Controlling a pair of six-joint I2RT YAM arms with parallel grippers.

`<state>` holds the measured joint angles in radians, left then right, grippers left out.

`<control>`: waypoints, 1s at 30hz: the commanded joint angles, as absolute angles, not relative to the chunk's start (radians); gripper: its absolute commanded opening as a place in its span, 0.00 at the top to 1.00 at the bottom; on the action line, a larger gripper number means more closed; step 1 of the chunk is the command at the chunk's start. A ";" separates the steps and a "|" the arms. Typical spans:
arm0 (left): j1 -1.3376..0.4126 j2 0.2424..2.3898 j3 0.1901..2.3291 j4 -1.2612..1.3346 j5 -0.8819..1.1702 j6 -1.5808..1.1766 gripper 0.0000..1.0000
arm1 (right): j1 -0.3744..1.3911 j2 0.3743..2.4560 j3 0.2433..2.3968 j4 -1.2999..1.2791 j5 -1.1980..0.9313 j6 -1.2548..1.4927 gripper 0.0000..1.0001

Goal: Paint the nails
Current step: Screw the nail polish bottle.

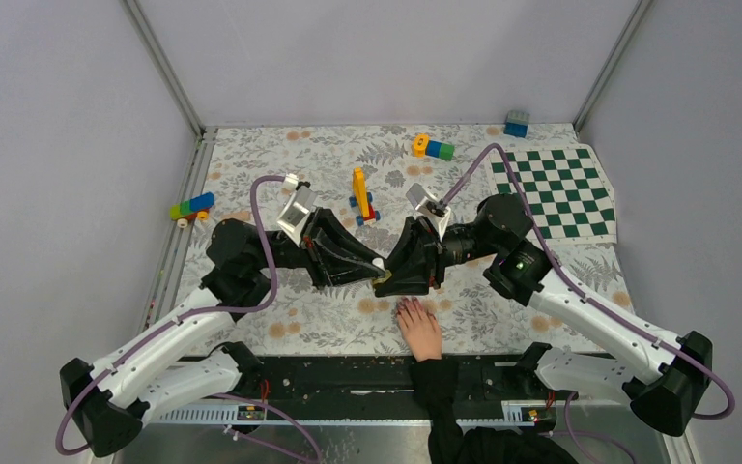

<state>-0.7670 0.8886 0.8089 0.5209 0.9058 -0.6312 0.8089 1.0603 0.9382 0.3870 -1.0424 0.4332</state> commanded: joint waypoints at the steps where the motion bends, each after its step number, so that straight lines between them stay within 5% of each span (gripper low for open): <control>1: -0.787 0.891 0.811 0.649 1.080 -0.719 1.00 | 0.801 1.068 0.992 0.621 -1.081 0.548 1.00; 14: -0.788 0.901 0.806 0.717 1.085 -0.747 1.00 | 0.801 1.098 0.993 0.637 -1.086 0.581 1.00; 23: -0.786 0.819 0.836 0.414 0.905 -0.523 0.30 | 0.801 1.057 0.979 0.497 -1.031 0.468 1.00; 30: -0.770 0.768 0.849 0.249 0.748 -0.420 0.10 | 0.801 1.048 0.969 0.437 -1.011 0.416 1.00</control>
<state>-0.7834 0.7963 0.8204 0.3710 0.8799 -0.5144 0.8032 1.0855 0.9394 0.4458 -1.0321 0.4732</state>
